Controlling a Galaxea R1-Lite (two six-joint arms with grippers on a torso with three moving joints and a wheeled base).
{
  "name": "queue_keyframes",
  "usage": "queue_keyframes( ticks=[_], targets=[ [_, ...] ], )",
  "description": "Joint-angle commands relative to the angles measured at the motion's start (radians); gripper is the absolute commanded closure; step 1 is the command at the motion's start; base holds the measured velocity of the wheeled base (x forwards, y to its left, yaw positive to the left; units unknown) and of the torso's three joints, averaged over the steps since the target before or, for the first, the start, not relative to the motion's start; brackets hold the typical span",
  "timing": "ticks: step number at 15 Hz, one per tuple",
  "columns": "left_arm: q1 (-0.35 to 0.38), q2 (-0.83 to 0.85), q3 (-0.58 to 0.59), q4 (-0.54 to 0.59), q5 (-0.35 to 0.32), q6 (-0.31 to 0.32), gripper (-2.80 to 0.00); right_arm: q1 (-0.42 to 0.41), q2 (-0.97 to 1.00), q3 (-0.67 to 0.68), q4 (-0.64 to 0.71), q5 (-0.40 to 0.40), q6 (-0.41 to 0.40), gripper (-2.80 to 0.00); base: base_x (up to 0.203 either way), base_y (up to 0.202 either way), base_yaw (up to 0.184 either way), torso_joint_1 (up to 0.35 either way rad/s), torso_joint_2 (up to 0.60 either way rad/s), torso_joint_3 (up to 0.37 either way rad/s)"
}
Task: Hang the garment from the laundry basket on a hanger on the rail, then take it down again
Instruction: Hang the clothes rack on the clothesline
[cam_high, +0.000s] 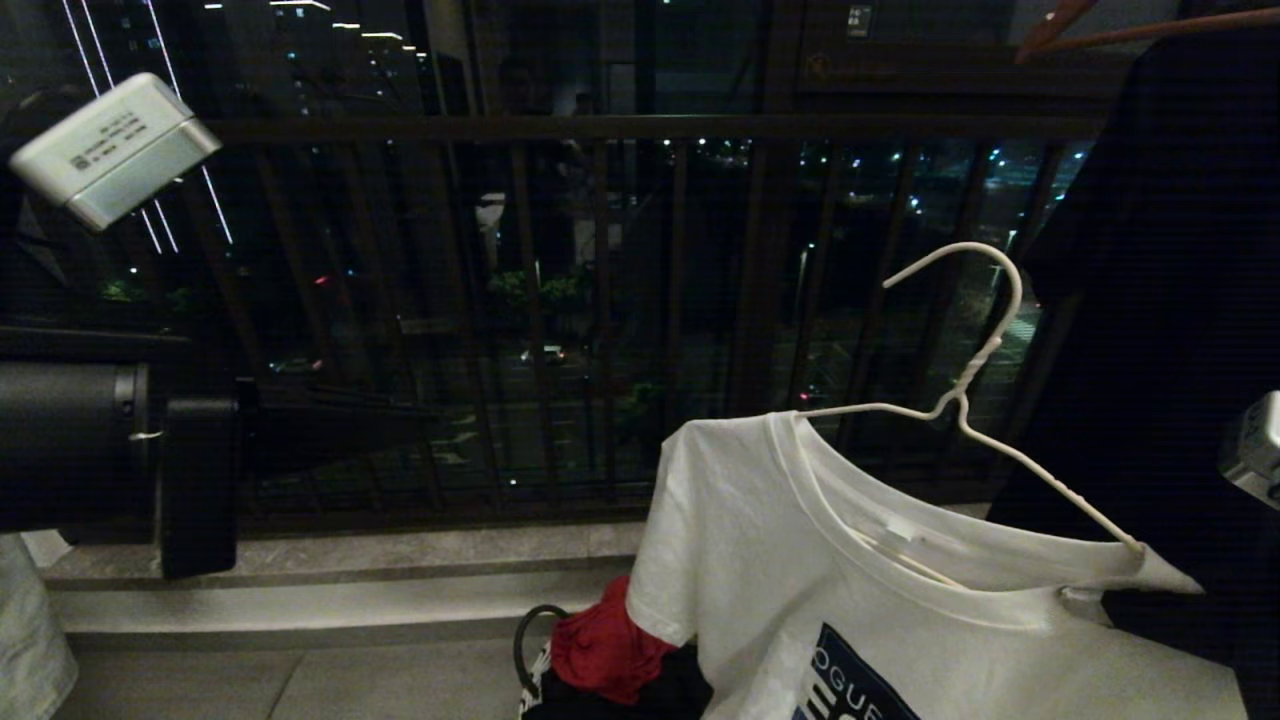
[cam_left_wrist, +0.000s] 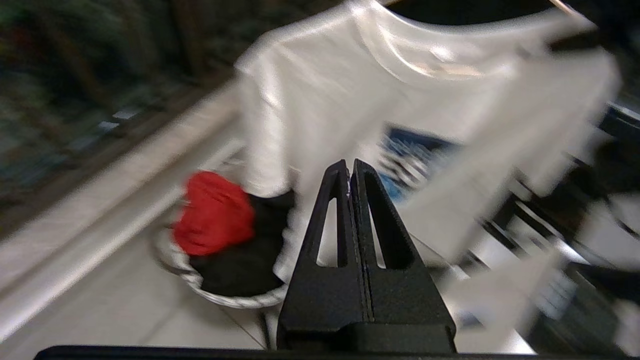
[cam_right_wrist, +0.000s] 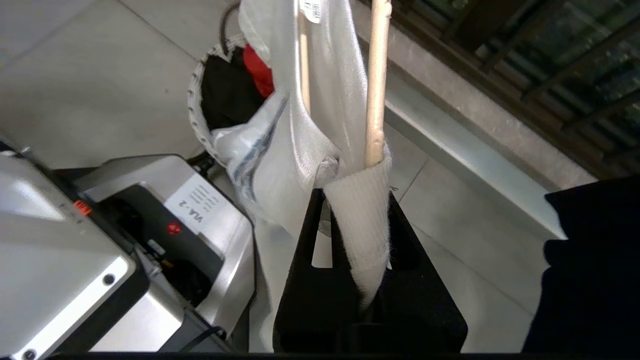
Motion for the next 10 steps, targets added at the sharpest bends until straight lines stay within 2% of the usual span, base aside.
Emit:
queue_keyframes(
  ticks=[1, 5, 10],
  targets=[
    [-0.009, -0.011, -0.009, 0.037, -0.057, 0.000, 0.00, 0.000, -0.053, 0.020, 0.004, 0.017, -0.007, 0.00, 0.000, 0.000, 0.000, 0.168, -0.47, -0.296],
    [-0.013, 0.000, -0.005, 0.038, -0.062, 0.000, 0.00, 0.000, -0.111, 0.041, 0.006, 0.025, -0.017, 0.00, 0.000, 0.000, 0.000, 0.190, -0.49, -0.303],
    [-0.079, -0.015, -0.005, 0.041, -0.064, -0.006, 0.00, 0.002, -0.154, 0.065, 0.022, 0.028, -0.018, 0.00, 0.000, 0.000, 0.000, 0.209, -0.51, -0.302]
  ],
)
